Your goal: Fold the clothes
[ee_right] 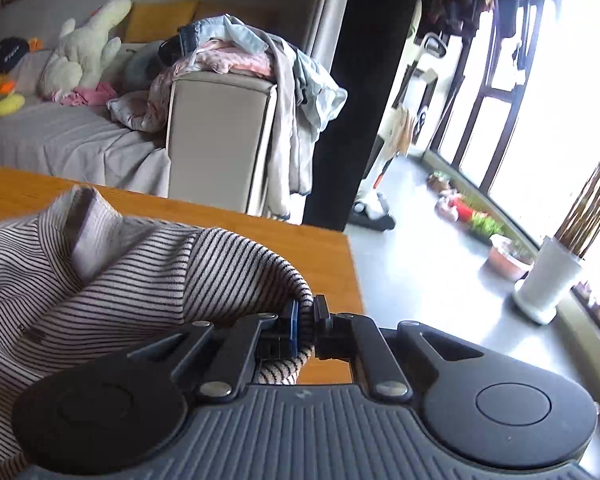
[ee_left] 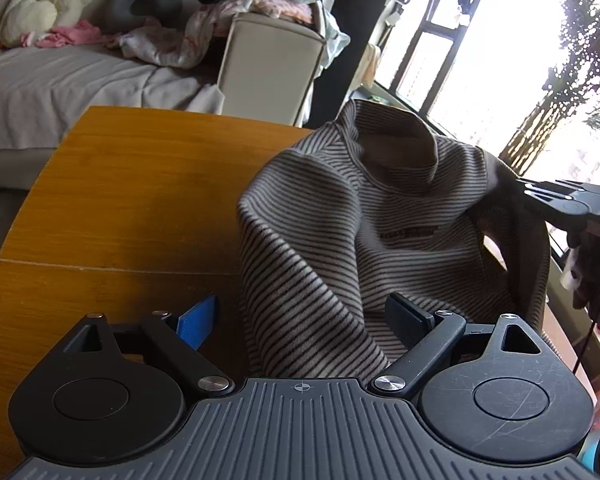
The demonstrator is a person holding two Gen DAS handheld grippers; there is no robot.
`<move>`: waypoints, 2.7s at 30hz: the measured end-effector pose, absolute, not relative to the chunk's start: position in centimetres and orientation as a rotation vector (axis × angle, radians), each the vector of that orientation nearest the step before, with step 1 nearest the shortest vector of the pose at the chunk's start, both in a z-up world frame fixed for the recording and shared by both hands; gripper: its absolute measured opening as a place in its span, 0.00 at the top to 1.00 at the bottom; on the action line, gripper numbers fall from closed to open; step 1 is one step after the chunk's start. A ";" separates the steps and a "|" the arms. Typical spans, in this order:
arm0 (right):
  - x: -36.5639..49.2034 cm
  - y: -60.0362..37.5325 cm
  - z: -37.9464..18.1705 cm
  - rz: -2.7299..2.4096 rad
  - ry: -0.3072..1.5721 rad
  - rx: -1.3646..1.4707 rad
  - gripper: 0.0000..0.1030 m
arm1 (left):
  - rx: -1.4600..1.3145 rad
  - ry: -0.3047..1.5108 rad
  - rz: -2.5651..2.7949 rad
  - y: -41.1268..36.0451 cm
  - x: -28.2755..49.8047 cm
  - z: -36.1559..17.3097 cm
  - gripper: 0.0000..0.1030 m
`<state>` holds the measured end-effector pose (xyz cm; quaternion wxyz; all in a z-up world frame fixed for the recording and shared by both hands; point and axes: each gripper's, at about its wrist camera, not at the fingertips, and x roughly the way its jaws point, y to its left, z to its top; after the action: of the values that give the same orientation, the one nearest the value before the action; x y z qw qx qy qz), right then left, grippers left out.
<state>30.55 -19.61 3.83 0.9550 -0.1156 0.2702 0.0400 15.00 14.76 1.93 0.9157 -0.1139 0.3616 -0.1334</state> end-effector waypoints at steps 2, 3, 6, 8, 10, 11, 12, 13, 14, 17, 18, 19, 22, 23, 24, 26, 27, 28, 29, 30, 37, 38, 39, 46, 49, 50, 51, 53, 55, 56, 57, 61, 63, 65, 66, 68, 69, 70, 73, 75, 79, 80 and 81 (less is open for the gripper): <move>31.0 -19.2 2.0 0.081 0.551 -0.241 0.93 | -0.217 0.750 -0.277 14.2 15.5 1.6 0.11; 30.9 -19.0 1.4 0.078 0.540 -0.265 0.93 | -0.209 0.752 -0.273 13.9 15.8 1.5 0.12; 30.5 -19.4 1.3 0.081 0.521 -0.274 0.92 | -0.164 0.751 -0.264 13.0 16.6 1.6 0.42; 30.5 -19.9 1.4 0.083 0.522 -0.262 0.92 | -0.124 0.731 -0.266 12.7 17.0 2.4 0.71; 30.7 -20.3 1.6 0.083 0.525 -0.245 0.92 | -0.085 0.700 -0.248 13.0 17.8 3.6 0.79; 30.8 -20.3 1.6 0.083 0.527 -0.240 0.92 | -0.066 0.676 -0.209 13.6 18.7 4.3 0.82; 31.0 -20.1 1.6 0.081 0.529 -0.248 0.92 | -0.047 0.652 -0.170 14.3 19.5 5.0 0.83; 31.2 -20.0 1.6 0.080 0.530 -0.255 0.92 | -0.029 0.627 -0.131 15.0 20.4 5.8 0.85; 31.3 -19.8 1.7 0.078 0.532 -0.263 0.92 | -0.007 0.612 -0.078 15.8 21.5 6.2 0.88; 31.8 -19.5 2.0 0.082 0.533 -0.282 0.91 | 0.032 0.637 0.044 18.4 24.7 5.6 0.88; 31.9 -19.5 2.2 0.088 0.533 -0.286 0.90 | 0.045 0.642 0.075 18.9 25.3 5.4 0.88; 31.8 -19.6 2.5 0.093 0.529 -0.288 0.87 | 0.058 0.643 0.102 19.2 25.7 5.2 0.90; 29.7 -20.6 5.1 0.112 0.485 -0.262 0.61 | 0.054 0.631 0.139 19.8 25.8 5.4 0.88; 28.3 -21.0 6.2 0.147 0.469 -0.247 0.55 | 0.020 0.620 0.129 20.1 25.2 6.0 0.83; 26.7 -21.2 7.0 0.196 0.464 -0.234 0.45 | -0.021 0.604 0.105 20.2 24.2 6.7 0.77; 23.6 -21.2 8.0 0.282 0.465 -0.230 0.42 | -0.078 0.562 0.044 19.6 22.2 7.9 0.34; 22.2 -21.0 8.2 0.318 0.470 -0.233 0.42 | -0.084 0.537 0.004 18.7 21.2 8.3 0.27; 20.8 -20.8 8.1 0.348 0.479 -0.234 0.42 | -0.082 0.515 -0.040 17.5 20.2 8.4 0.22; 19.4 -20.5 8.1 0.379 0.490 -0.231 0.42 | -0.076 0.498 -0.085 16.3 19.2 8.4 0.20; 18.2 -20.2 7.8 0.421 0.507 -0.217 0.42 | -0.070 0.483 -0.131 14.9 18.3 8.2 0.18; 12.1 -15.2 2.7 0.576 0.585 -0.430 0.37 | -0.011 0.495 -0.347 7.9 13.7 2.9 0.08; 12.1 -14.9 2.8 0.570 0.571 -0.450 0.44 | -0.006 0.509 -0.360 7.6 13.3 2.2 0.07; 12.0 -14.7 2.9 0.563 0.558 -0.469 0.77 | 0.007 0.516 -0.362 7.4 12.9 1.6 0.07; 18.1 -23.1 10.3 0.083 0.347 -0.374 1.00 | 0.141 0.531 -0.344 6.9 10.0 0.3 0.04; 19.5 -27.7 13.7 -0.070 0.285 -0.219 1.00 | 0.136 0.520 -0.331 7.5 8.7 0.3 0.03; 19.4 -28.3 14.2 -0.056 0.280 -0.180 1.00 | 0.122 0.523 -0.328 7.8 8.5 0.3 0.03; 19.0 -28.1 14.3 -0.017 0.279 -0.171 1.00 | 0.098 0.533 -0.326 8.2 8.5 0.4 0.03; 18.0 -27.0 13.8 0.078 0.305 -0.190 0.99 | 0.052 0.550 -0.322 9.0 8.5 0.6 0.01; 16.4 -25.1 12.0 0.219 0.381 -0.245 0.97 | 0.027 0.567 -0.328 9.3 8.3 0.7 0.01; 15.1 -24.4 11.3 0.281 0.415 -0.262 0.95 | 0.029 0.578 -0.337 9.3 8.2 0.8 0.01; 13.8 -23.6 10.5 0.343 0.450 -0.279 0.85 | 0.038 0.588 -0.345 9.2 8.0 1.0 0.01; 8.3 -20.9 7.9 0.575 0.554 -0.328 0.57 | 0.145 0.602 -0.382 9.1 5.9 2.0 0.00; 6.0 -19.0 6.6 0.672 0.578 -0.348 0.56 | 0.184 0.602 -0.394 9.2 4.7 2.5 0.00; 4.0 -16.9 5.2 0.760 0.581 -0.376 0.51 | 0.196 0.606 -0.401 9.2 4.1 3.0 0.00; 3.4 -15.9 4.5 0.792 0.581 -0.397 0.48 | 0.198 0.605 -0.403 9.1 3.9 3.2 0.00; 2.6 -14.1 3.3 0.825 0.580 -0.458 0.47 | 0.210 0.597 -0.401 8.7 3.3 3.6 0.00; 2.2 -13.4 2.8 0.819 0.564 -0.503 0.48 | 0.218 0.593 -0.400 8.4 3.0 3.8 0.00; 2.1 -13.0 2.7 0.804 0.535 -0.535 0.58 | 0.226 0.588 -0.405 8.3 2.6 4.1 0.00; 3.8 -12.7 3.6 0.696 0.473 -0.558 1.00 | 0.264 0.565 -0.448 8.1 1.0 5.1 0.00; 5.5 -13.8 5.3 0.627 0.455 -0.466 1.00 | 0.293 0.560 -0.475 8.1 0.0 5.3 0.00; 6.5 -16.1 8.3 0.648 0.422 -0.368 0.99 | 0.368 0.601 -0.507 7.5 -0.9 3.9 0.00; 6.2 -16.2 8.4 0.690 0.436 -0.387 0.99 | 0.393 0.618 -0.503 7.2 -0.8 3.3 0.00; 5.7 -15.9 8.1 0.732 0.464 -0.407 0.98 | 0.415 0.635 -0.498 7.0 -0.8 2.7 0.00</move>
<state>5.71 -15.94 8.14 0.8877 -0.1957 0.2233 0.3520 -0.77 7.04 2.69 0.8989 0.2002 0.3066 -0.2407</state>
